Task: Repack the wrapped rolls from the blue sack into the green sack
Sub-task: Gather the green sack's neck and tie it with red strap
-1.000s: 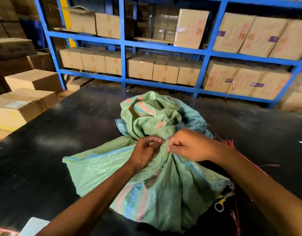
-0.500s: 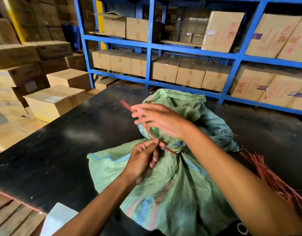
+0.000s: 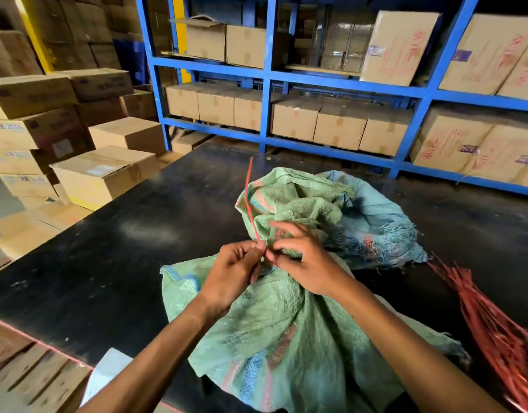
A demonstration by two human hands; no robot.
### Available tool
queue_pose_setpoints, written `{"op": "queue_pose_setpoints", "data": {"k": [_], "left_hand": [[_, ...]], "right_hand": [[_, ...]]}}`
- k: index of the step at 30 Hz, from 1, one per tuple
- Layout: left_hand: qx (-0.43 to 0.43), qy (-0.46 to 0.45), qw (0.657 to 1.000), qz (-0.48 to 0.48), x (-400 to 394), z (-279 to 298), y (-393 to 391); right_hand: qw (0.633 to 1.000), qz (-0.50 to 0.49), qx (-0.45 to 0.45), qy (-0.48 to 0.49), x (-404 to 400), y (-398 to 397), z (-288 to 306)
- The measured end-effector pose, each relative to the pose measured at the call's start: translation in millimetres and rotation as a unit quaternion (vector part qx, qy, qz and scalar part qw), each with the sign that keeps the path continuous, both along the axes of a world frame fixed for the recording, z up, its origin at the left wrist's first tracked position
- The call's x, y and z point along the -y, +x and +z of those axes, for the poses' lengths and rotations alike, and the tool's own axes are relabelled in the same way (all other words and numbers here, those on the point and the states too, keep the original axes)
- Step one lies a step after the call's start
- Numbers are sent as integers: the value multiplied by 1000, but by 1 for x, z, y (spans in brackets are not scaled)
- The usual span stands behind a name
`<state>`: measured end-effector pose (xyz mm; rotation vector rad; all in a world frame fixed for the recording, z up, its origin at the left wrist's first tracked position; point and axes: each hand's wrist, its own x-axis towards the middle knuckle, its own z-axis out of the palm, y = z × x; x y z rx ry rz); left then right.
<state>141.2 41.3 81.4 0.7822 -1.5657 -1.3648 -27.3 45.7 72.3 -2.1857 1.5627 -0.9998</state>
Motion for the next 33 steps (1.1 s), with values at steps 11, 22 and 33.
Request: {"op": "queue_pose_setpoints", "data": {"k": [11,22,33], "left_hand": [[-138,319,937,-26,4,-16,13],[-101,389,880,-253,19,-24,30],[29,221,961,-162,23,-14,48]], "right_hand": [[996,-9,-70,-53,-2,22,-15],[999,6,-35,-2,-5,17,-7],[953,27,238,184,-37,0,34]]}}
